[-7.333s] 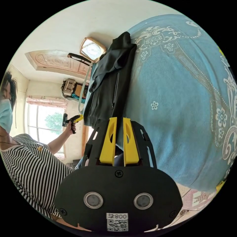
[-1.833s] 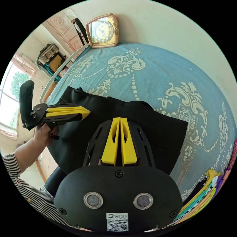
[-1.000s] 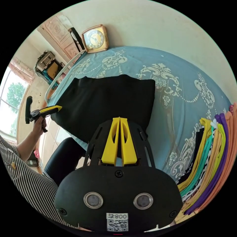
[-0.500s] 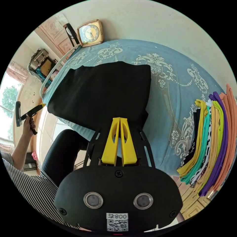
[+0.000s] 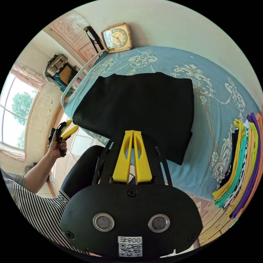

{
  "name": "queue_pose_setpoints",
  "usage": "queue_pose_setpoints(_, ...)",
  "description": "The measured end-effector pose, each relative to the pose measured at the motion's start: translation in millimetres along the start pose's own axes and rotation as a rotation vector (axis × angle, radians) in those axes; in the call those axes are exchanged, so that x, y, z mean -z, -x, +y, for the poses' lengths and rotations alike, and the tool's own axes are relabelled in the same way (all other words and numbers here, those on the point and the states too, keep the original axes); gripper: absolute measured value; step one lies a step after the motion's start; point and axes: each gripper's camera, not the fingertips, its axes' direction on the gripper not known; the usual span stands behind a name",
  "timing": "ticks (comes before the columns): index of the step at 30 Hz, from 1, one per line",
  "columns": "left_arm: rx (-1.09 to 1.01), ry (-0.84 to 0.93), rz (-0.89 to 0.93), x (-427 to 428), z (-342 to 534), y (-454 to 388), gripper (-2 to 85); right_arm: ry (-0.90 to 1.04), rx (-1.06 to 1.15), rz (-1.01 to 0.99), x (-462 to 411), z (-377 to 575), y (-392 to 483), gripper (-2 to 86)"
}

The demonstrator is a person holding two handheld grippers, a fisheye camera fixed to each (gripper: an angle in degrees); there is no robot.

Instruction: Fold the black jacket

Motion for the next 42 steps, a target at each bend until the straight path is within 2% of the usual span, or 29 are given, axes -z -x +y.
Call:
queue_pose_setpoints(5, 0.041, -0.009, 0.021, 6, -13, 21, 10.0, 0.018, 0.127, -0.107, -27, -72, 56, 0.1)
queue_pose_setpoints(11, 0.038, -0.027, 0.05, 9, -12, 39, 9.2, 0.168, 0.237, -0.083, -102, -146, 109, 0.1)
queue_pose_setpoints(14, 0.024, -0.036, 0.094, 6, -11, 46, 8.6, 0.298, 0.241, -0.029, -157, -160, 112, 0.2)
queue_pose_setpoints(19, -0.107, -0.017, 0.124, -6, -10, 37, 6.4, 0.298, 0.225, -0.072, -173, -173, 102, 0.4)
queue_pose_setpoints(24, -0.376, 0.086, 0.003, -28, -5, -7, 5.2, 0.316, 0.153, -0.197, -161, -199, 80, 1.1)
queue_pose_setpoints(30, -0.59, 0.16, -0.188, -64, 18, -38, 4.9, 0.219, 0.096, -0.511, -133, -259, 73, 7.6)
queue_pose_setpoints(35, -0.663, 0.199, -0.249, -98, 42, -43, 4.8, 0.283, 0.204, -0.439, -168, -322, 133, 10.3)
queue_pose_setpoints(42, -0.786, 0.248, -0.351, -146, 71, -56, 4.8, 0.413, 0.201, -0.319, -239, -368, 184, 13.5)
